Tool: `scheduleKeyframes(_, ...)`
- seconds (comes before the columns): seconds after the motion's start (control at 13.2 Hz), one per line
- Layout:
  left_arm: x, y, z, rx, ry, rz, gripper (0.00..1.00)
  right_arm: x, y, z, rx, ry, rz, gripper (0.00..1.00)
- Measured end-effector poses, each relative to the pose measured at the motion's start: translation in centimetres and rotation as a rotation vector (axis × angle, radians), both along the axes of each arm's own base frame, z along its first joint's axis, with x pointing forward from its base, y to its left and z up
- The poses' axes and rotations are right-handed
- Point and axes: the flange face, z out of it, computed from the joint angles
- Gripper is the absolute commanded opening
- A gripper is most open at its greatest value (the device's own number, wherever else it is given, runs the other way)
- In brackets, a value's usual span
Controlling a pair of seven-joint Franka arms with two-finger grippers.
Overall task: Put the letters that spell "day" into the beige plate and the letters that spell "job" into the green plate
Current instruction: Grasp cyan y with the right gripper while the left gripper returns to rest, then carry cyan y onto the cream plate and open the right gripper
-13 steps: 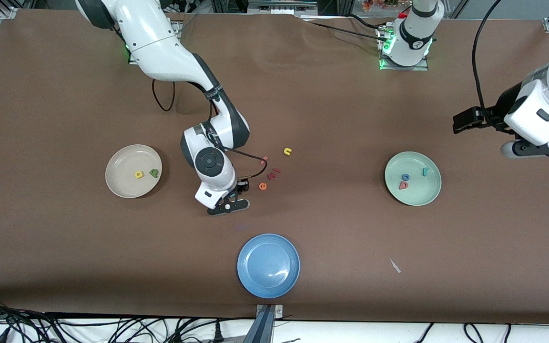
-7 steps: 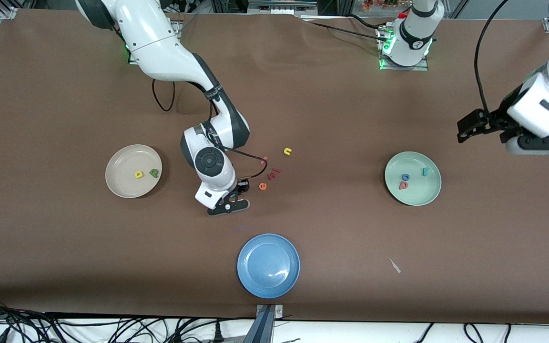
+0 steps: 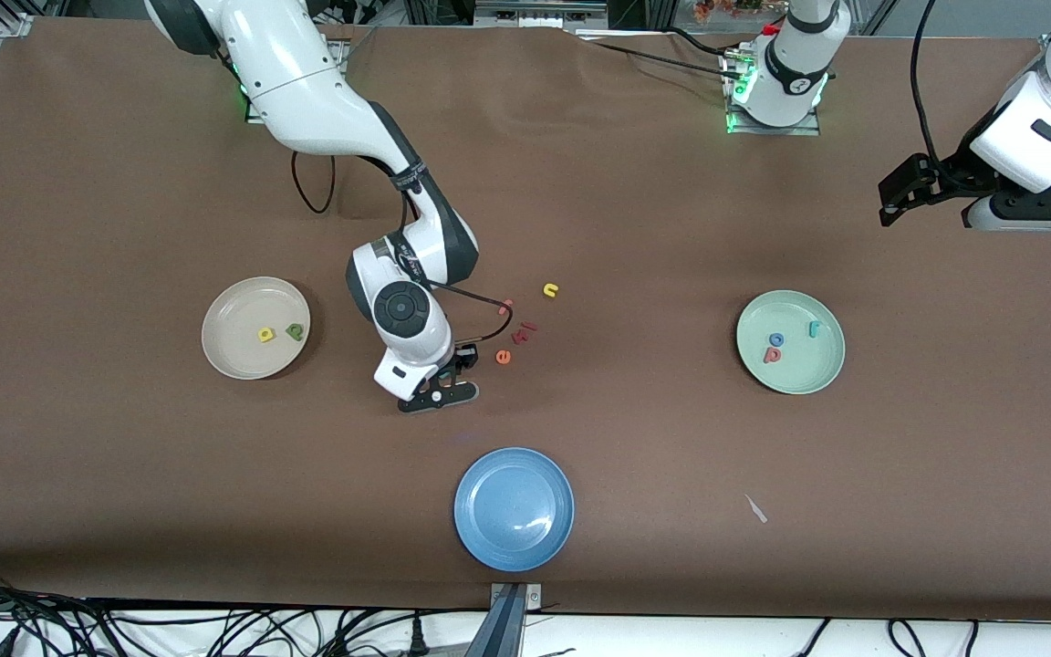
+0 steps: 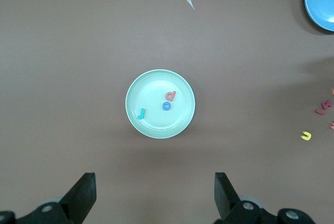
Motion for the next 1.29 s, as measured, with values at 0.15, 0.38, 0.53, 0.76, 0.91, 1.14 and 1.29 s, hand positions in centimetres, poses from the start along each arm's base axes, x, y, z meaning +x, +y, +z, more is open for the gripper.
scheduleKeyframes(0.15,0.0,0.0,-0.1,0.0,0.002,-0.002,1.0,0.0,0.0,0.0,0.0,0.0,0.0,0.42)
scheduleKeyframes(0.38,0.0,0.0,-0.1,0.0,0.002,-0.004,1.0,0.0,0.2,0.1,0.003,-0.002,0.002,0.31)
scheduleKeyframes(0.53,0.0,0.0,-0.1,0.0,0.002,-0.005,1.0,0.0,0.3,0.1,0.004,-0.002,0.003,0.24)
scheduleKeyframes(0.76,0.1,0.2,-0.1,0.0,0.003,-0.003,1.0,0.0,0.2,0.2,0.004,0.0,0.001,0.08)
scheduleKeyframes(0.91,0.1,0.2,-0.1,0.0,0.003,-0.003,1.0,0.9,-0.8,1.0,-0.006,0.029,0.005,0.02)
scheduleKeyframes(1.14,0.1,0.2,-0.1,0.0,0.003,-0.004,1.0,3.9,-4.4,6.1,0.03,0.057,0.027,0.01)
scheduleKeyframes(1.29,0.1,0.2,-0.1,0.0,0.003,-0.004,1.0,4.9,-8.1,8.2,0.036,0.077,0.074,0.01)
